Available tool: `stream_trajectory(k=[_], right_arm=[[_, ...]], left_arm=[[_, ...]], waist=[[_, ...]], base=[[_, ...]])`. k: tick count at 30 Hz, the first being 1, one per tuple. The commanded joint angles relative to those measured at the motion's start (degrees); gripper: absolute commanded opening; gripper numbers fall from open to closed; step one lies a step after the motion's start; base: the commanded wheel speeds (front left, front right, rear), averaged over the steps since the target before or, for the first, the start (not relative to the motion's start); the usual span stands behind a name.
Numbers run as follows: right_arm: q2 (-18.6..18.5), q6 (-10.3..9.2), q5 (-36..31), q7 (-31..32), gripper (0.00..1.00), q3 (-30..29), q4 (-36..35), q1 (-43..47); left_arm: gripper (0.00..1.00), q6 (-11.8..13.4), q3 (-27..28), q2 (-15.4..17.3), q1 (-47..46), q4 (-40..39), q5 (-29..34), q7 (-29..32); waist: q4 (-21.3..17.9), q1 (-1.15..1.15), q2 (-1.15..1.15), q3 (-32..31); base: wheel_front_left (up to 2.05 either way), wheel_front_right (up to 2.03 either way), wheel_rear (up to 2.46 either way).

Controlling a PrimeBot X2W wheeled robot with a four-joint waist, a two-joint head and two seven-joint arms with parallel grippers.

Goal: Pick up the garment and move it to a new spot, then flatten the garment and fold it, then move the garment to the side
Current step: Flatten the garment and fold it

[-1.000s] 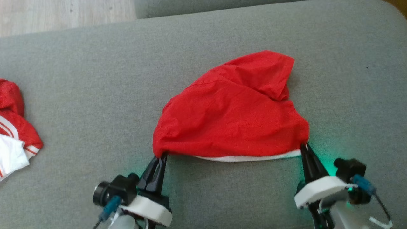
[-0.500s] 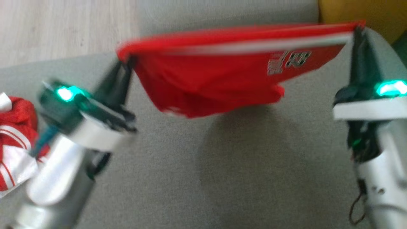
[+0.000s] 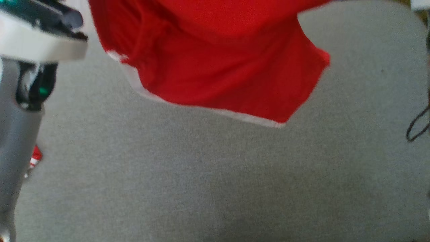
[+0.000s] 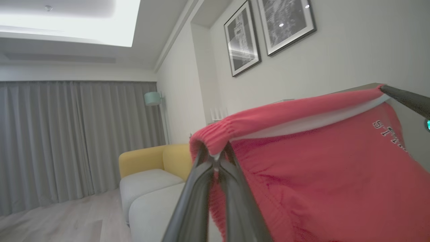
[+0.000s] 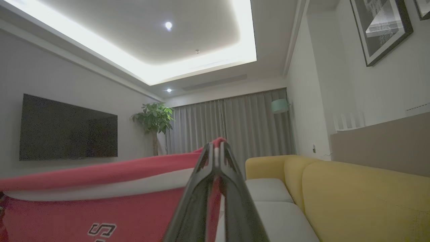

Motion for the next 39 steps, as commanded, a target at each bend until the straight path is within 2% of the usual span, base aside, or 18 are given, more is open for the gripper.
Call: stream_trajectory(k=[1, 4, 6, 7, 10, 14, 17, 21, 26, 31, 39], right_arm=[[-1.3, -0.05, -1.9, -0.2, 0.00, 0.7, 1.1, -3.8], [-1.1, -0.05, -3.5, -1.4, 0.00, 1.0, 4.9, -8.3], [-0.4, -0.05, -5.0, -3.6, 0.00, -0.1, 9.3, -13.4], [0.3, -0.05, -6.9, -6.7, 0.00, -1.7, 13.2, -19.0], [0.6, -0.05, -9.1, -9.8, 0.00, -1.8, 17.0, -26.0], [1.1, -0.05, -7.8, -11.5, 0.00, -1.5, 20.2, -27.3], [1.3, -0.05, -5.5, -11.8, 0.00, 0.6, 21.1, -22.0], [0.8, -0.05, -1.3, -11.9, 0.00, 3.2, 21.0, -9.7], [1.8, -0.05, 4.9, -11.9, 0.00, 3.9, 18.8, 9.1], [3.3, -0.05, 9.0, -11.9, 0.00, 5.0, 14.6, 25.4], [4.7, -0.05, 10.1, -12.0, 0.00, 4.9, 8.9, 41.8]], left_arm=[[0.00, 0.9, 3.4, 2.1, -4.1, 1.3, -0.3, 0.3], [0.00, 1.4, 3.3, 1.6, -7.4, 4.5, 1.3, -1.0], [0.00, 2.1, 3.0, 0.7, -11.7, 8.0, 4.1, -4.1], [0.00, 2.9, 3.0, -1.0, -16.6, 11.6, 6.1, -7.6], [0.00, 3.3, 3.2, -3.9, -23.1, 15.7, 8.1, -11.1], [0.00, 2.5, 3.0, -6.4, -24.1, 20.7, 9.2, -12.4], [0.00, 1.8, 3.7, -7.3, -18.9, 23.0, 8.9, -12.5], [0.00, 0.7, 5.6, -9.5, -6.0, 25.2, 7.6, -12.5], [0.00, -0.2, 7.9, -14.9, 12.6, 28.7, 5.0, -12.5], [0.00, -0.4, 6.4, -19.7, 25.6, 29.3, 1.9, -12.5], [0.00, -0.5, 5.2, -21.2, 38.2, 24.5, 1.4, -12.5]], waist=[[-0.5, -0.01, 0.00, 4.3], [-0.5, -0.01, 0.00, 6.5], [-0.4, -0.01, 0.00, 8.5], [-0.2, -0.01, 0.00, 10.3], [0.4, -0.01, 0.00, 12.5], [0.6, -0.01, 0.00, 13.6], [0.3, -0.01, 0.00, 13.7], [-0.2, -0.01, 0.00, 12.9], [-0.5, -0.01, 0.00, 11.2], [-0.9, -0.01, 0.00, 8.0], [-1.2, -0.01, 0.00, 1.9]], base=[[0.00, 0.00, 0.00], [0.00, 0.00, 0.00], [0.00, 0.00, 0.00], [0.00, 0.00, 0.00], [0.00, 0.00, 0.00], [0.00, 0.00, 0.00], [0.00, 0.00, 0.00], [0.00, 0.00, 0.00], [0.00, 0.00, 0.00], [0.00, 0.00, 0.00], [0.00, 0.00, 0.00]])
